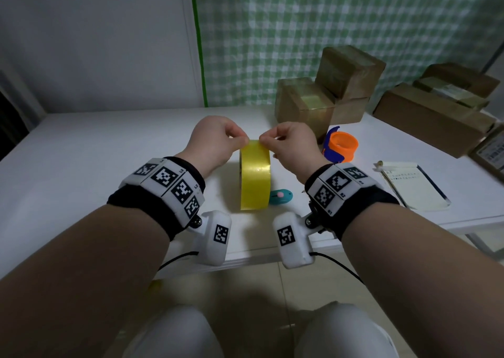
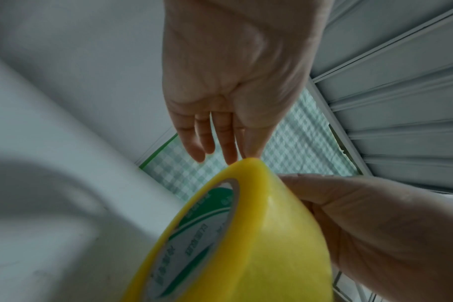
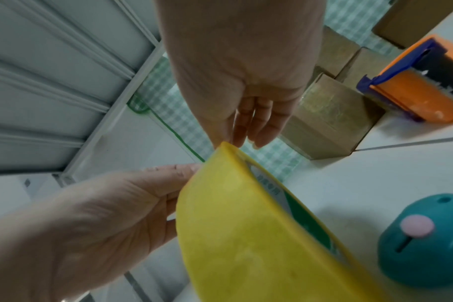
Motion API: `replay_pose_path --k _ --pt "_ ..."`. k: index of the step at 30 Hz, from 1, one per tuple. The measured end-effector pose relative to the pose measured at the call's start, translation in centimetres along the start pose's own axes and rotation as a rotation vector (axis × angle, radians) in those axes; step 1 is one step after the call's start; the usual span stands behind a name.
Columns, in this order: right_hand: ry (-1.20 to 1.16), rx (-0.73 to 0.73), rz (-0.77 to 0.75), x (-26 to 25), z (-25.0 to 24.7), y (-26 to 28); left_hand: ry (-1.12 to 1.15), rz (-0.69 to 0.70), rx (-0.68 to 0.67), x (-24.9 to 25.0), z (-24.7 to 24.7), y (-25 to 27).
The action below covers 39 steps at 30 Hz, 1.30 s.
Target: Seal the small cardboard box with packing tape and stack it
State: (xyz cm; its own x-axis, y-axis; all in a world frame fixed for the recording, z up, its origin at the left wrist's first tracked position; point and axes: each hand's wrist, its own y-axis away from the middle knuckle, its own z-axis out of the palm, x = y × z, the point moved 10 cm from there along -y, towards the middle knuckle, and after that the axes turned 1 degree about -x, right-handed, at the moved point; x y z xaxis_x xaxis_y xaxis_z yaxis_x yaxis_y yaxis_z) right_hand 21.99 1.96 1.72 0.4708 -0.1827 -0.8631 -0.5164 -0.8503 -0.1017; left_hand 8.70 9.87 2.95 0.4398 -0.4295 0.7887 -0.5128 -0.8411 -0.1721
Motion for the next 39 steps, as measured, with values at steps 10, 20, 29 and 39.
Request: replay_pose_path --k 10,20,29,39 --pt "0.606 0.092 -0.358 -4.2 0.5 2.6 0.005 0.062 -0.066 0.7 0.2 2.1" --pt "0.755 0.144 -0.588 -5.8 1.5 4.6 -0.082 0.114 -0.041 1.3 0.1 2.7" --pt "0.473 0.127 -0.494 -4.7 0.1 5.0 -0.235 0.29 0.091 3.4 -0.2 3.7" --pt "0.683 0.184 -0.574 -5.7 1.0 5.5 -0.545 0.398 0.058 5.0 0.8 4.5"
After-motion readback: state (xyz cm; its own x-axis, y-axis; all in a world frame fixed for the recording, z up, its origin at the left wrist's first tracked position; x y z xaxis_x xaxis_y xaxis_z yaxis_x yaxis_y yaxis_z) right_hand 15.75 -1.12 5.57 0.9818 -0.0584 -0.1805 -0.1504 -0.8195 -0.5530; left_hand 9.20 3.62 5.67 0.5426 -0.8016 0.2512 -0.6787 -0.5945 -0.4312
